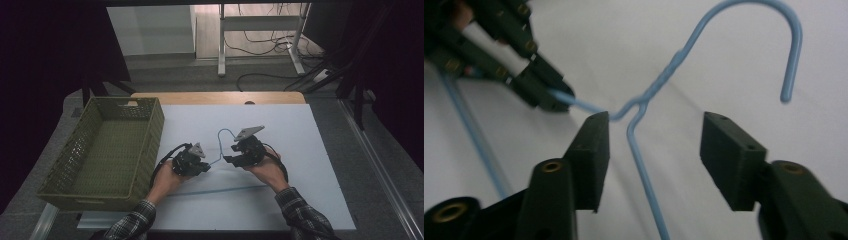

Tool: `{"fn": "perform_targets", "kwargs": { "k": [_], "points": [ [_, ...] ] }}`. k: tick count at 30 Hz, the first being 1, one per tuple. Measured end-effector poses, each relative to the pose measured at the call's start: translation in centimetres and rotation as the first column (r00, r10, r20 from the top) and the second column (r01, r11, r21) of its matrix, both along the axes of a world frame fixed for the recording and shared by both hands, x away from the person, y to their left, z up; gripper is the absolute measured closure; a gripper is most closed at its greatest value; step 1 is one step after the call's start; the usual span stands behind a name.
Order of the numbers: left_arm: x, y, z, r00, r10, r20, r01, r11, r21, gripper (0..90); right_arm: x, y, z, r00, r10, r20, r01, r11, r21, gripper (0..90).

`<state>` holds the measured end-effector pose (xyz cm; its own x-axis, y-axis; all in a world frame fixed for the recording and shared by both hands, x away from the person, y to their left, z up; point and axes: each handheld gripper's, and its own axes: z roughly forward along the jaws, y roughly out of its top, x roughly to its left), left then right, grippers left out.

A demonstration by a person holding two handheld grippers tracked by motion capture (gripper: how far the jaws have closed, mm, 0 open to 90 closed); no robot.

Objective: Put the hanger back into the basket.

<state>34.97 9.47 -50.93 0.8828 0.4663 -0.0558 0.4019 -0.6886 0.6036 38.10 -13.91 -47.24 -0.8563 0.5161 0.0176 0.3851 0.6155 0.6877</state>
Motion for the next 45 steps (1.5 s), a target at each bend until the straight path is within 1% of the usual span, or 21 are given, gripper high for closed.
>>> {"fn": "perform_targets", "kwargs": {
  "k": [7,12,13,14,16,18,20,21,22,25,29,30,31,32,34,37,38,40,42,44,45],
  "points": [
    [-0.1,-0.1,0.1,0.9998,-0.02,0.003,0.02,0.9997,0.012,85.5,1.4,1.8,-0.6,0.9974,-0.056,-0.046,0.058,0.9974,0.044,44.3],
    [-0.1,-0.1,0.1,0.9997,-0.025,0.004,0.025,0.9996,0.011,85.4,2.1,2.6,-1.1,0.992,-0.093,-0.085,0.099,0.993,0.064,56.0],
    [-0.1,-0.1,0.1,0.9997,-0.026,0.001,0.026,0.9996,0.008,85.4,2.2,2.6,-1.2,0.9909,-0.094,-0.097,0.101,0.9921,0.075,59.5],
    [-0.1,-0.1,0.2,0.9996,-0.026,-0.005,0.026,0.9997,0.004,85.2,2.2,2.7,-1.2,0.9882,-0.096,-0.119,0.107,0.9896,0.096,71.9],
    [-0.2,-0.1,0.2,0.9996,-0.026,-0.011,0.026,0.9996,0.002,85.2,2.2,2.7,-1.1,0.9874,-0.103,-0.12,0.115,0.9886,0.098,74.2],
    [-0.3,0.0,0.5,0.9996,-0.017,-0.022,0.017,0.9995,-0.026,79.3,2.1,2.4,-0.6,0.9768,-0.115,-0.181,0.147,0.9733,0.176,81.2],
    [-0.7,0.3,1.6,0.9992,0.012,-0.037,-0.015,0.9966,-0.081,70.7,2.0,2.0,-0.1,0.9685,-0.107,-0.225,0.166,0.9513,0.26,85.0],
    [-0.7,0.3,1.6,0.9992,0.012,-0.037,-0.015,0.9966,-0.081,65.8,1.9,1.9,0.3,0.9686,-0.098,-0.229,0.163,0.9441,0.286,85.8],
    [-1.2,0.6,2.4,0.9983,0.029,-0.05,-0.035,0.9928,-0.115,59.3,1.7,1.9,0.7,0.9705,-0.092,-0.223,0.158,0.9403,0.301,86.0],
    [-1.5,1.3,3.5,0.996,0.047,-0.076,-0.057,0.9883,-0.142,44.2,0.9,2.1,1.9,0.9818,-0.091,-0.167,0.136,0.9494,0.283,86.1],
    [-1.7,2.1,4.6,0.9907,0.06,-0.122,-0.082,0.9797,-0.183,31.0,0.1,2.1,2.7,0.9859,-0.074,-0.15,0.118,0.945,0.305,86.1],
    [-1.8,2.3,4.9,0.9899,0.055,-0.13,-0.081,0.977,-0.198,31.0,-0.2,2.1,2.9,0.9869,-0.066,-0.147,0.11,0.9436,0.312,86.1],
    [-1.9,2.6,5.5,0.9866,0.028,-0.161,-0.063,0.974,-0.218,24.2,-0.8,2.2,3.4,0.9904,-0.055,-0.127,0.092,0.9448,0.314,86.1],
    [-2.0,2.6,5.8,0.9864,0.021,-0.163,-0.056,0.9742,-0.218,22.0,-1.1,2.1,3.7,0.9924,-0.045,-0.114,0.079,0.9462,0.314,86.1],
    [-2.2,2.5,6.3,0.9869,0.024,-0.16,-0.057,0.978,-0.201,25.7,-1.6,2.1,4.2,0.9951,-0.031,-0.094,0.059,0.9471,0.315,86.0],
    [-2.3,2.4,6.5,0.9837,0.016,-0.179,-0.053,0.9773,-0.205,35.5,-2.3,1.9,5.0,0.9975,-0.009,-0.07,0.031,0.9472,0.319,86.1],
    [-2.1,2.2,6.6,0.9784,-0.013,-0.206,-0.033,0.9758,-0.216,39.8,-2.4,1.9,5.2,0.9982,0.0,-0.059,0.018,0.9489,0.315,86.1],
    [-2.0,2.1,6.6,0.9761,-0.023,-0.216,-0.027,0.9742,-0.224,45.8,-2.8,1.9,5.5,0.9989,0.024,-0.041,-0.011,0.9538,0.3,86.0],
    [-1.7,1.8,6.7,0.9665,-0.044,-0.253,-0.022,0.9676,-0.252,52.6,-3.1,1.9,5.7,0.9986,0.045,-0.028,-0.035,0.9577,0.286,86.1],
    [-1.6,1.7,6.8,0.9647,-0.051,-0.258,-0.017,0.9673,-0.253,57.8,-3.2,1.9,5.8,0.9983,0.053,-0.026,-0.044,0.9591,0.28,86.1],
    [-1.5,1.5,6.9,0.9593,-0.072,-0.273,0.0,0.9669,-0.255,60.6,-3.5,1.7,5.9,0.9978,0.062,-0.024,-0.053,0.9606,0.273,86.0]
  ]
}}
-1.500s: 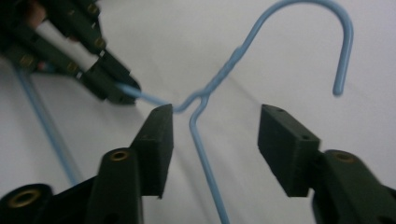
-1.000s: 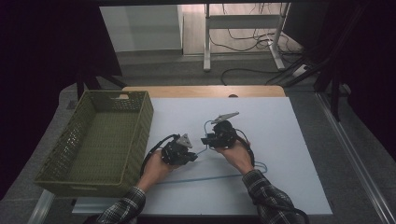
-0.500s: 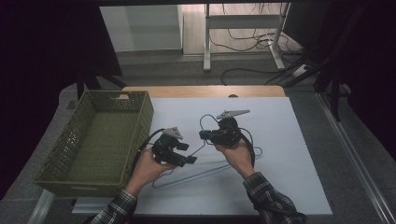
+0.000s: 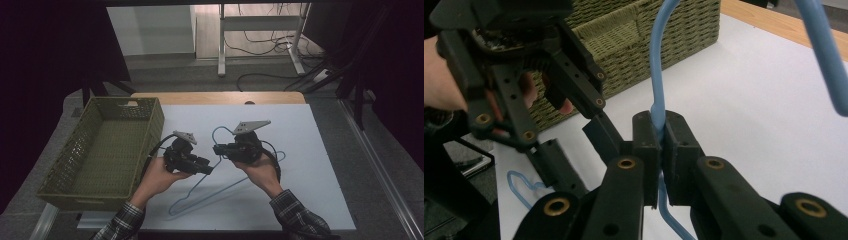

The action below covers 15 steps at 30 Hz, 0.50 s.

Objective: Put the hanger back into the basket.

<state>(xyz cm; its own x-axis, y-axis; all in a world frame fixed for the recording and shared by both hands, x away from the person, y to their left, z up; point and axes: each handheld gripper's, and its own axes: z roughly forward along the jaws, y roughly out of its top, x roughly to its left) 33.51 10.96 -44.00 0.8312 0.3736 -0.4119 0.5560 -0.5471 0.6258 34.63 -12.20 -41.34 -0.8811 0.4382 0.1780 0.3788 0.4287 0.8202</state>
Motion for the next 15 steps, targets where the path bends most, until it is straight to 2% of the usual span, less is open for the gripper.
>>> {"fn": "perform_targets", "kwargs": {
  "k": [4,5,6,8,9,10,11,12,13,15],
  "points": [
    [0.1,-0.6,0.2,0.9994,-0.027,-0.022,0.027,0.9996,-0.001,66.5,-0.3,-0.2,0.0,0.9999,0.01,0.001,-0.01,0.9999,0.005,86.1],
    [0.1,-0.8,0.2,0.9989,-0.036,-0.03,0.036,0.9993,0.004,66.5,-0.4,-0.2,0.0,0.9999,0.012,0.003,-0.012,0.9999,0.008,86.0],
    [0.2,-1.2,0.3,0.9981,-0.049,-0.037,0.05,0.9983,0.028,69.3,-0.6,-0.2,0.1,0.9998,0.017,0.009,-0.017,0.9998,0.007,86.0],
    [0.2,-1.5,0.4,0.9972,-0.054,-0.051,0.056,0.9977,0.037,70.6,-0.7,-0.2,0.1,0.9997,0.02,0.009,-0.02,0.9997,0.01,86.0],
    [0.2,-1.7,0.5,0.9968,-0.054,-0.059,0.057,0.9973,0.046,76.4,-0.9,-0.1,0.1,0.9995,0.031,0.01,-0.031,0.9993,0.02,86.0],
    [0.2,-1.9,0.5,0.9958,-0.062,-0.068,0.066,0.9962,0.057,78.3,-1.0,-0.1,0.1,0.9993,0.036,0.011,-0.036,0.9991,0.022,86.0],
    [0.2,-1.9,0.5,0.9958,-0.062,-0.068,0.066,0.9962,0.057,81.9,-1.0,-0.1,0.1,0.9993,0.036,0.011,-0.036,0.9991,0.022,86.0],
    [0.1,-2.0,0.5,0.9948,-0.07,-0.075,0.073,0.9961,0.05,81.9,-1.1,-0.1,0.1,0.9992,0.039,0.012,-0.039,0.999,0.023,86.0],
    [0.1,-2.1,0.6,0.9948,-0.05,-0.089,0.056,0.9965,0.062,86.3,-1.3,0.0,0.1,0.999,0.04,0.021,-0.04,0.999,0.018,85.9],
    [0.0,-2.0,0.6,0.9942,-0.041,-0.099,0.047,0.9972,0.059,87.0,-1.3,0.0,0.0,0.999,0.038,0.025,-0.039,0.9991,0.019,85.8]
  ]
}}
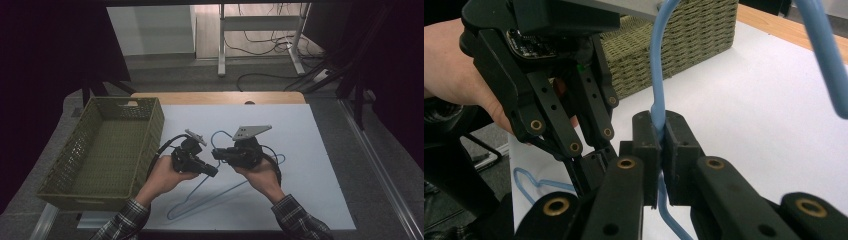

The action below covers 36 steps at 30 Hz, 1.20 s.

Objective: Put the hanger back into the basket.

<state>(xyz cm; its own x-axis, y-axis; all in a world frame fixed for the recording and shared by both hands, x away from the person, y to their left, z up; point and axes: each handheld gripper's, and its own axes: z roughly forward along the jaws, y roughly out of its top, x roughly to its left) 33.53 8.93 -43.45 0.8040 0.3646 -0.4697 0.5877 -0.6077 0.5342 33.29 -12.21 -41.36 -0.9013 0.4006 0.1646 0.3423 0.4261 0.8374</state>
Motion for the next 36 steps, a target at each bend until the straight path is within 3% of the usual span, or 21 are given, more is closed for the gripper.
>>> {"fn": "perform_targets", "kwargs": {
  "k": [5,6,9,14,15,17,20,24,33,36],
  "points": [
    [0.1,0.5,0.0,0.9987,0.03,-0.042,-0.032,0.9983,-0.049,87.4,0.0,-0.3,0.0,0.9999,-0.011,-0.005,0.011,0.9996,0.024,81.9],
    [0.2,0.9,0.2,0.9972,0.044,-0.06,-0.048,0.9966,-0.066,87.5,-0.2,-0.4,0.1,0.9997,-0.022,-0.005,0.022,0.9994,0.026,72.0],
    [0.3,1.4,0.5,0.9966,0.056,-0.061,-0.06,0.9958,-0.069,87.4,-0.4,-0.7,0.3,0.9997,-0.024,0.003,0.024,0.9995,0.022,66.8],
    [0.2,3.0,1.4,0.9919,0.104,-0.072,-0.11,0.9905,-0.082,87.4,-1.3,-2.1,0.8,0.9991,-0.042,0.006,0.042,0.9991,0.004,45.3],
    [0.2,3.4,1.6,0.9908,0.115,-0.072,-0.12,0.9893,-0.083,87.5,-1.3,-2.1,0.8,0.9991,-0.042,0.006,0.042,0.9991,0.004,45.3],
    [0.2,4.2,2.1,0.9871,0.144,-0.07,-0.149,0.9857,-0.078,87.4,-1.7,-2.9,0.9,0.9984,-0.056,0.0,0.056,0.9984,-0.005,36.1],
    [0.2,4.7,2.4,0.985,0.157,-0.072,-0.162,0.9838,-0.077,87.4,-2.0,-3.3,0.8,0.9982,-0.061,-0.004,0.061,0.9981,-0.006,30.5],
    [0.2,5.9,3.4,0.9821,0.178,-0.063,-0.182,0.9808,-0.071,87.4,-2.8,-4.2,0.6,0.9967,-0.081,0.002,0.081,0.9963,-0.027,16.7],
    [0.1,8.6,5.8,0.9737,0.225,-0.035,-0.227,0.9718,-0.064,87.4,-4.0,-5.5,0.2,0.9937,-0.112,-0.008,0.112,0.9929,-0.04,7.9],
    [0.1,10.2,7.0,0.965,0.261,-0.022,-0.262,0.9632,-0.06,87.4,-4.5,-6.5,-0.1,0.9919,-0.125,-0.02,0.124,0.9913,-0.043,5.7]
  ]
}}
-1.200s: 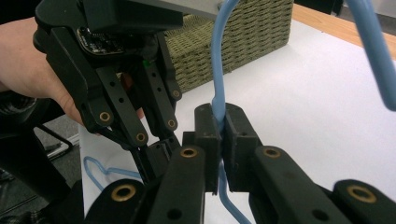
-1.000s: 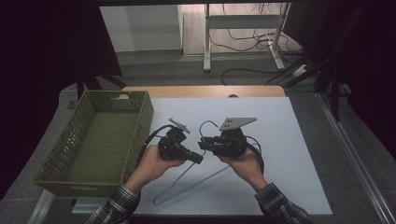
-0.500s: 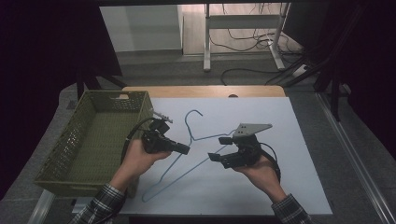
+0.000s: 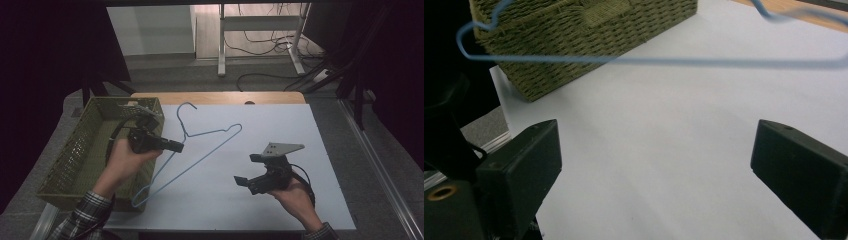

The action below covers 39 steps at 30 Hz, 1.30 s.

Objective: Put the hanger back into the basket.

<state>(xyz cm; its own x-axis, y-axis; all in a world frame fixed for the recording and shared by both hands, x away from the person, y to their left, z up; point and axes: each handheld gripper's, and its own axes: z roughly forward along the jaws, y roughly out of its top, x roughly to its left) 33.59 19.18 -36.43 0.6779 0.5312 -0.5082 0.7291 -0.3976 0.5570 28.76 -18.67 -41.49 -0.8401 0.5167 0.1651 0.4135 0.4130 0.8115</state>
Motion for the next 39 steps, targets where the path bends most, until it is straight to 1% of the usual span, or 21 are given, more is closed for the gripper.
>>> {"fn": "perform_targets", "kwargs": {
  "k": [1,2,3,4,5,6,10,12,15,18,21,22,25,27,28,30,31,33,34,38,39],
  "points": [
    [0.0,0.0,0.0,1.0,0.0,0.0,0.0,1.0,0.0,87.4,-0.1,-0.3,-0.1,1.0,-0.005,-0.001,0.005,1.0,0.004,5.5],
    [0.0,0.7,0.7,0.9998,0.019,0.005,-0.02,0.9998,0.005,87.4,-0.2,-0.5,-0.1,0.9999,-0.009,-0.008,0.009,0.9999,0.009,5.2],
    [0.0,0.7,0.7,0.9998,0.019,0.005,-0.02,0.9998,0.005,87.3,-0.2,-0.5,-0.1,0.9999,-0.009,-0.008,0.009,0.9999,0.009,5.2],
    [0.0,1.4,1.4,0.9994,0.031,0.012,-0.031,0.9995,0.011,87.4,-0.4,-1.0,-0.2,0.9999,-0.013,-0.01,0.014,0.9997,0.019,4.8],
    [0.0,1.4,1.4,0.9994,0.031,0.012,-0.031,0.9995,0.011,87.4,-0.5,-1.2,-0.3,0.9998,-0.018,-0.013,0.019,0.9996,0.021,4.8],
    [0.0,2.1,2.1,0.999,0.041,0.02,-0.041,0.999,0.017,87.4,-0.6,-1.4,-0.3,0.9997,-0.02,-0.014,0.02,0.9996,0.017,4.8],
    [0.0,3.1,3.1,0.9981,0.055,0.029,-0.055,0.9983,0.021,87.4,-0.9,-2.0,-0.3,0.9994,-0.032,-0.013,0.032,0.9993,0.019,4.7],
    [0.0,4.2,3.9,0.9965,0.072,0.042,-0.073,0.997,0.026,87.4,-1.0,-2.3,-0.3,0.9991,-0.039,-0.014,0.039,0.9991,0.019,4.8],
    [0.0,5.1,4.4,0.9953,0.085,0.047,-0.086,0.9959,0.027,87.4,-1.1,-2.6,-0.4,0.9989,-0.043,-0.017,0.043,0.9989,0.017,4.8],
    [0.0,6.9,4.9,0.9913,0.109,0.073,-0.113,0.9926,0.044,87.4,-1.2,-3.4,-0.9,0.9977,-0.059,-0.032,0.06,0.998,0.02,4.8],
    [0.1,8.1,4.8,0.9878,0.128,0.089,-0.134,0.9892,0.061,87.4,-1.3,-4.1,-1.2,0.9966,-0.072,-0.039,0.073,0.9972,0.02,4.6],
    [0.1,8.1,4.8,0.9878,0.128,0.089,-0.134,0.9892,0.061,87.4,-1.3,-4.1,-1.2,0.9966,-0.072,-0.039,0.073,0.9972,0.02,4.6],
    [0.3,9.3,4.8,0.9849,0.141,0.101,-0.148,0.9864,0.071,87.4,-1.5,-4.7,-1.5,0.9951,-0.089,-0.043,0.09,0.9957,0.024,4.0],
    [0.4,10.5,4.8,0.9816,0.148,0.12,-0.158,0.9845,0.076,87.4,-1.6,-5.3,-1.8,0.9932,-0.108,-0.044,0.109,0.9938,0.023,3.6],
    [0.4,10.5,4.8,0.9816,0.148,0.12,-0.158,0.9845,0.076,87.4,-1.6,-5.3,-1.8,0.9932,-0.108,-0.044,0.109,0.9938,0.023,3.6],
    [0.4,11.5,4.9,0.9783,0.163,0.128,-0.173,0.9818,0.078,87.4,-1.8,-5.9,-2.1,0.9912,-0.123,-0.05,0.124,0.992,0.025,3.4],
    [0.4,12.3,5.0,0.9741,0.18,0.137,-0.192,0.9778,0.083,87.4,-1.8,-6.0,-2.1,0.9908,-0.124,-0.053,0.126,0.9918,0.024,3.3],
    [0.3,12.8,4.9,0.9725,0.188,0.138,-0.2,0.976,0.085,87.5,-1.9,-6.2,-2.4,0.9899,-0.132,-0.053,0.133,0.9908,0.024,3.3],
    [0.3,13.3,4.9,0.9684,0.2,0.148,-0.215,0.9727,0.088,87.4,-1.9,-6.3,-2.5,0.9895,-0.134,-0.054,0.135,0.9906,0.02,3.3],
    [0.1,15.3,4.6,0.9582,0.241,0.155,-0.255,0.9634,0.082,87.5,-2.1,-6.6,-2.7,0.988,-0.141,-0.062,0.143,0.9896,0.017,3.3],
    [0.1,15.9,4.4,0.9539,0.255,0.159,-0.27,0.9594,0.082,87.5,-2.1,-6.8,-2.8,0.9876,-0.144,-0.062,0.146,0.9892,0.015,3.2]
  ]
}}
